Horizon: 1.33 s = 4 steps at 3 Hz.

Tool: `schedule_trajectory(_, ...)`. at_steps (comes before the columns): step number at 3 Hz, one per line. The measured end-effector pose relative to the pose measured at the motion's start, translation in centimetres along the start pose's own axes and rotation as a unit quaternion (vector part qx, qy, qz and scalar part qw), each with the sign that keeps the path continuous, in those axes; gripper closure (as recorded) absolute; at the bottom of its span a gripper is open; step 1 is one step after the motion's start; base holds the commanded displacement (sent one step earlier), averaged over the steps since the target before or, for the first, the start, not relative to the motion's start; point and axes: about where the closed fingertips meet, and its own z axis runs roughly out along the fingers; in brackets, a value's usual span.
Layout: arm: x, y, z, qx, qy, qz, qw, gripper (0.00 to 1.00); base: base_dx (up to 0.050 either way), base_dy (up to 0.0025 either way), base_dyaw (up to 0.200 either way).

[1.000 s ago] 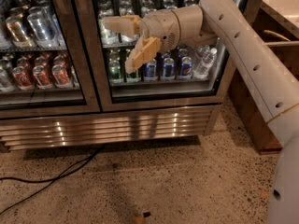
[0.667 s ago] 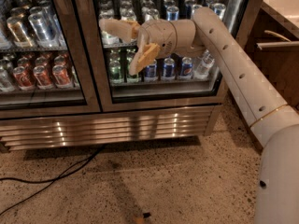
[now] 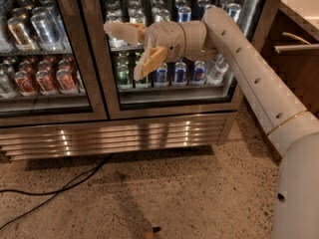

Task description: Open right fridge door

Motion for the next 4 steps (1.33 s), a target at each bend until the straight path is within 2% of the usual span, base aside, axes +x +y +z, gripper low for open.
schedule_trajectory(1, 0.71, -0.30, 0.29, 0.051, 0.094, 0.030, 0.9938, 0.00, 0.000, 0.00000, 0.000)
schedule_trajectory(2, 0.51, -0.30, 0.78, 0.046, 0.092, 0.026, 0.9944, 0.00, 0.032, 0.00253, 0.151)
schedule_trajectory(3, 0.50, -0.30, 0.79, 0.046, 0.092, 0.026, 0.9944, 0.00, 0.028, -0.00229, -0.165)
schedule_trajectory(4, 0.50, -0.30, 0.80, 0.046, 0.092, 0.026, 0.9944, 0.00, 0.000, 0.00000, 0.000)
